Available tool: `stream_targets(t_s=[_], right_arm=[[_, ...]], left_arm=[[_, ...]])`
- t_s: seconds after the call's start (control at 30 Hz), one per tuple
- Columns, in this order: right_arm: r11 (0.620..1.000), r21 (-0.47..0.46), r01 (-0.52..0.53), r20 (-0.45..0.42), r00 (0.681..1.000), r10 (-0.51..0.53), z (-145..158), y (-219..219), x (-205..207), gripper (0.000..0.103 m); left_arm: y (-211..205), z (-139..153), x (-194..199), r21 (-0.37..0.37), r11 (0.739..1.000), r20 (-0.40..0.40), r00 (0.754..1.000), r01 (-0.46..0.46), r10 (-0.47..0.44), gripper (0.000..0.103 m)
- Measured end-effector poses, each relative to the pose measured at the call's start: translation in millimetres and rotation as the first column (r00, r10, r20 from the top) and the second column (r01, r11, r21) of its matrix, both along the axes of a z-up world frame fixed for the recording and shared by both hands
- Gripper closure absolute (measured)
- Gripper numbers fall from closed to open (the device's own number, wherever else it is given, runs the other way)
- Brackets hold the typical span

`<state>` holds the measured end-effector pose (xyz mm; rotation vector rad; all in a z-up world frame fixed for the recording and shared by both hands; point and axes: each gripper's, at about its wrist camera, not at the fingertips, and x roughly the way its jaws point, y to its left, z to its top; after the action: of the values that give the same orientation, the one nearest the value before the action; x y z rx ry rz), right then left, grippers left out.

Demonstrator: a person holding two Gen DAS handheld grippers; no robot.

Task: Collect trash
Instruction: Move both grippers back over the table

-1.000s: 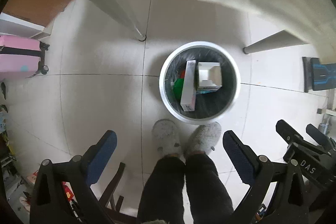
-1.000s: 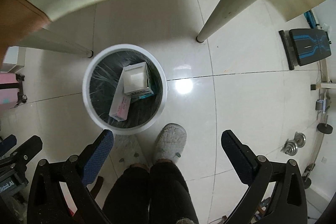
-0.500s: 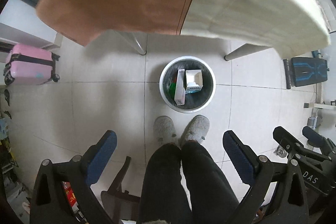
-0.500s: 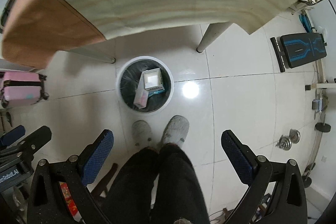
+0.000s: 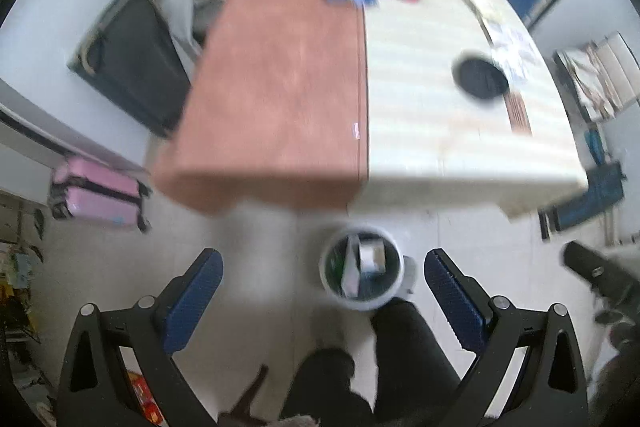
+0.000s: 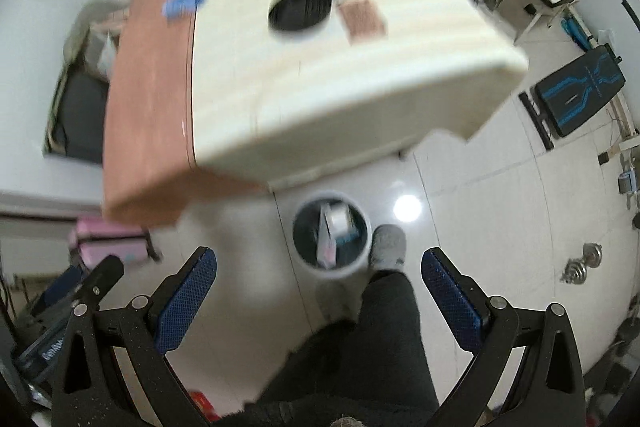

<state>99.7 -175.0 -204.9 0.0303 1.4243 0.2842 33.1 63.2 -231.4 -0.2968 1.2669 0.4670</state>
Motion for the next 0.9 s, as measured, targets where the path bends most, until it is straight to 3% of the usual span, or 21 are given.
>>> stream_targets(t_s=[0.1,0.27,0.4,0.47,0.57,0.77,0.83,0.9], right_arm=[[0.999,0.013,0.039,0.026,0.999,-0.039,13,-2,55,0.0],[0.999,-0.045,0.03,0.034,0.999,-0.028,3,0,182,0.0],[0.984,-0.159,-0.08,0.025,0.996,0.085,-26,18,284,0.0],[0.957,-0.238,-0.166,-0.003,0.985,0.17,-47,34,329,0.0],[0.939,-0.27,-0.215,-0.067,0.977,0.205,-80,49,384,0.0],[0.94,-0.21,-0.269,-0.137,0.96,0.244,-130,89,428,0.0],[0.921,-0.257,-0.292,-0.147,0.954,0.262,-145,102,429,0.0],[0.914,-0.279,-0.296,-0.1,0.955,0.279,-141,111,429,0.0]], left_arm=[[12,6,42,0.024,0.999,0.011,0.999,-0.033,0.033,0.0],[35,-3,113,0.056,0.991,-0.018,0.993,-0.118,0.119,0.0],[49,-15,173,0.049,0.982,-0.056,0.981,-0.182,0.184,0.0],[50,-27,207,0.078,0.977,-0.085,0.975,-0.198,0.204,0.0],[54,-37,237,0.077,0.97,-0.109,0.965,-0.23,0.237,0.0],[58,-61,273,0.057,0.961,-0.175,0.945,-0.271,0.277,0.0],[61,-68,280,0.066,0.96,-0.197,0.939,-0.274,0.281,0.0],[67,-72,282,0.07,0.956,-0.209,0.933,-0.286,0.294,0.0]])
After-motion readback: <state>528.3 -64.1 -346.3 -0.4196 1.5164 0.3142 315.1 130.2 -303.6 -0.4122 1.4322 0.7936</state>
